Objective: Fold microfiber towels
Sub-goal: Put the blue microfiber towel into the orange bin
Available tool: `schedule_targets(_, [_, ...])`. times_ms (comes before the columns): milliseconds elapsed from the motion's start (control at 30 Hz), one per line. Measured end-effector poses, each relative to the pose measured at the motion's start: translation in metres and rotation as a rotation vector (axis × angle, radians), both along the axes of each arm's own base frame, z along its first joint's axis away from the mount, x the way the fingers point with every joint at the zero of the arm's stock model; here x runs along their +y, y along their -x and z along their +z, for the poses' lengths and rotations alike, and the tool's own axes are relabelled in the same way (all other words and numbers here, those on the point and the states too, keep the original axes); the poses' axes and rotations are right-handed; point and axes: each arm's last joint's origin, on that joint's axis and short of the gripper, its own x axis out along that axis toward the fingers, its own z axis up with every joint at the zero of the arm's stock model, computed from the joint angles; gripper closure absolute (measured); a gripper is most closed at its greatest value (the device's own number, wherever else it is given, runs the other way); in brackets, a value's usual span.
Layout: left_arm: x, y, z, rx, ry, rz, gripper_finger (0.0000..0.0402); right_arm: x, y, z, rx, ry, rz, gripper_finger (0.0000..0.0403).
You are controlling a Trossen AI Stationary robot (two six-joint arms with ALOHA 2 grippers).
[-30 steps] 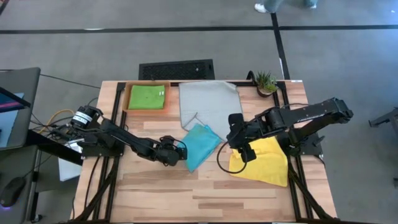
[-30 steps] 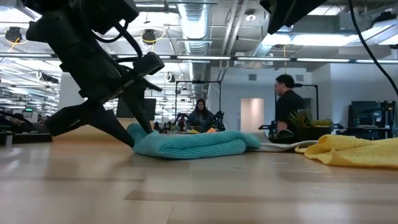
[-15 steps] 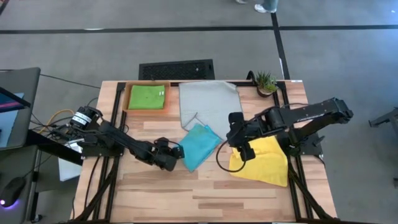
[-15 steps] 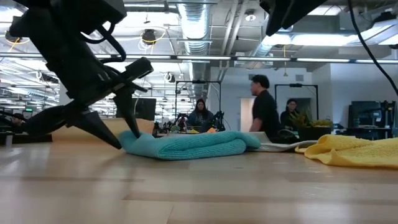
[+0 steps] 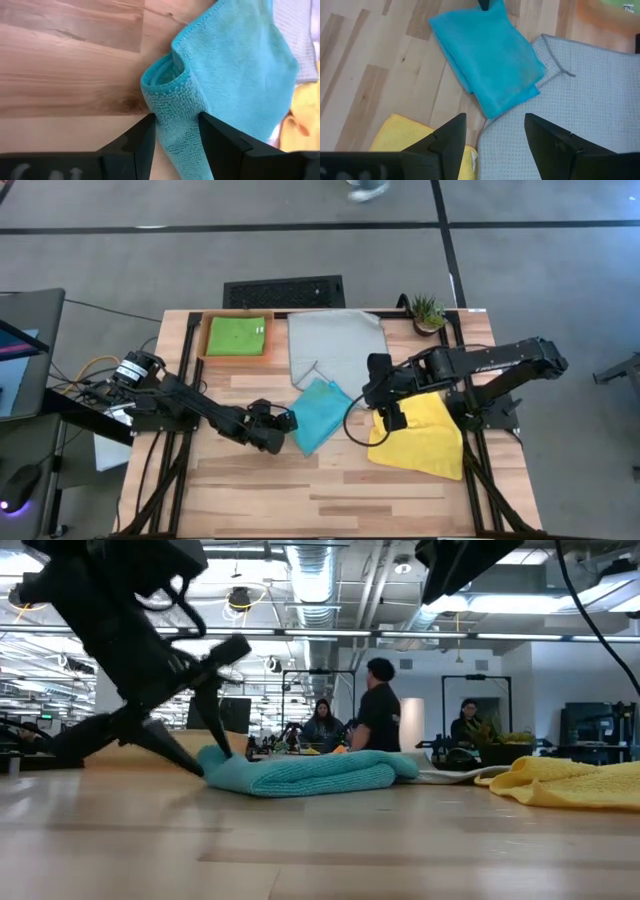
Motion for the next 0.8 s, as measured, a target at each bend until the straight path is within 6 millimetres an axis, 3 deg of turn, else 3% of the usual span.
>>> schedule_targets(233, [-0.004, -0.008, -0.02, -0.025, 0.004, 0.053, 0.0258, 0.0, 0.0, 0.0, 0.0, 0.0, 0.0, 0.0177])
schedule_targets(633, [-0.005, -0.014, -0.015, -0.036, -0.057, -0.056, 0.0258, 0.0, 0.0, 0.0, 0.0, 0.003, 0.006, 0.0177])
schedule_targets(800, [-0.003, -0.014, -0.016, -0.017, -0.062, -0.076, 0.0302, 0.0, 0.0, 0.0, 0.001, 0.004, 0.007, 0.0177])
